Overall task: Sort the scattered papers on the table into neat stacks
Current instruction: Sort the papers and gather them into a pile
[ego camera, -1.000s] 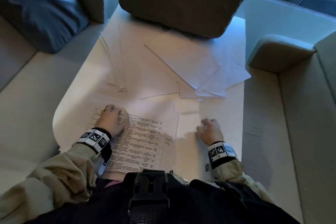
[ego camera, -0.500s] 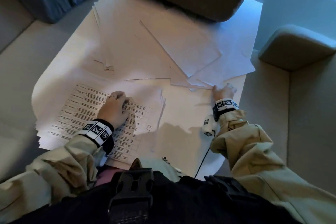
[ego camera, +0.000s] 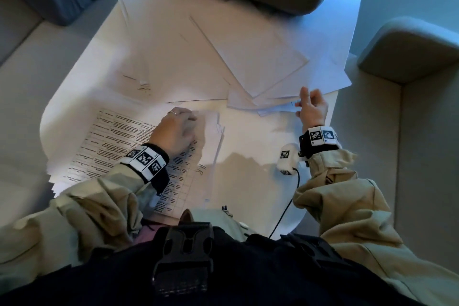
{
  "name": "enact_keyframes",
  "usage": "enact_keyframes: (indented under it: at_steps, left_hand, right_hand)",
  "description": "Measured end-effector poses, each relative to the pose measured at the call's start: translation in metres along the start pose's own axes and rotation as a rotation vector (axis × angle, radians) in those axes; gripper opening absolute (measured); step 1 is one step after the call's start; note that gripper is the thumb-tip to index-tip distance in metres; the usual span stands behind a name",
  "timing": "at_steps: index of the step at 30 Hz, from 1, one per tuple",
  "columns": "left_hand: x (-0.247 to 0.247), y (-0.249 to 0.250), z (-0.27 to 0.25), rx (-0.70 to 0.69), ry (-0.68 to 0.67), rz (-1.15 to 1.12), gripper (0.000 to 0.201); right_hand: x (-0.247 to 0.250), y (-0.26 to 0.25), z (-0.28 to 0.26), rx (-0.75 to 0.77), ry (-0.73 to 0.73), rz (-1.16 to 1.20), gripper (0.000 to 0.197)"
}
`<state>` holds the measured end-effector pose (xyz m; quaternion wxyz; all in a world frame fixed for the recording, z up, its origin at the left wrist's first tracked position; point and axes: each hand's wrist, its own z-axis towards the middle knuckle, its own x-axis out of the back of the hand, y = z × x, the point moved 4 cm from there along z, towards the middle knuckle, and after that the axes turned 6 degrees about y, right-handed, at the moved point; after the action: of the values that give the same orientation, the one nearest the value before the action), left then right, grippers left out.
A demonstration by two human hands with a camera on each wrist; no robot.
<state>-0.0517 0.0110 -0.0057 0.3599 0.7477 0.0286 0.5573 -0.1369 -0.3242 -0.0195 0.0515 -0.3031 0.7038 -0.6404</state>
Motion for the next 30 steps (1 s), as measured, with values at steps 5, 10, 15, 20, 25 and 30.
enact_keyframes:
  at_steps: [5, 10, 15, 20, 25, 30]
  left_hand:
    - [0.0, 0.046, 0.02, -0.184, 0.024, -0.061, 0.033]
    - [-0.002, 0.097, 0.04, -0.389, 0.106, -0.128, 0.046]
    - [-0.002, 0.118, 0.061, -0.391, 0.18, -0.23, 0.047]
    - [0.004, 0.12, 0.068, -0.355, 0.235, -0.352, 0.02]
    - [0.029, 0.115, 0.072, -0.335, 0.435, -0.434, 0.019]
    - [0.07, 0.112, 0.072, -0.429, 0.645, -0.41, 0.02]
  right_hand:
    - [-0.016, -0.056, -0.021, 0.079, -0.124, 0.18, 0.03]
    - [-0.029, -0.097, -0.035, 0.149, -0.163, 0.261, 0.028]
    - [-0.04, -0.114, -0.053, 0.268, -0.228, 0.181, 0.031]
    - [-0.042, -0.124, -0.068, 0.306, -0.31, 0.171, 0.026]
    - [-0.036, -0.118, -0.055, 0.219, -0.268, 0.165, 0.016]
    - [-0.019, -0.078, -0.012, 0.17, -0.061, -0.048, 0.039]
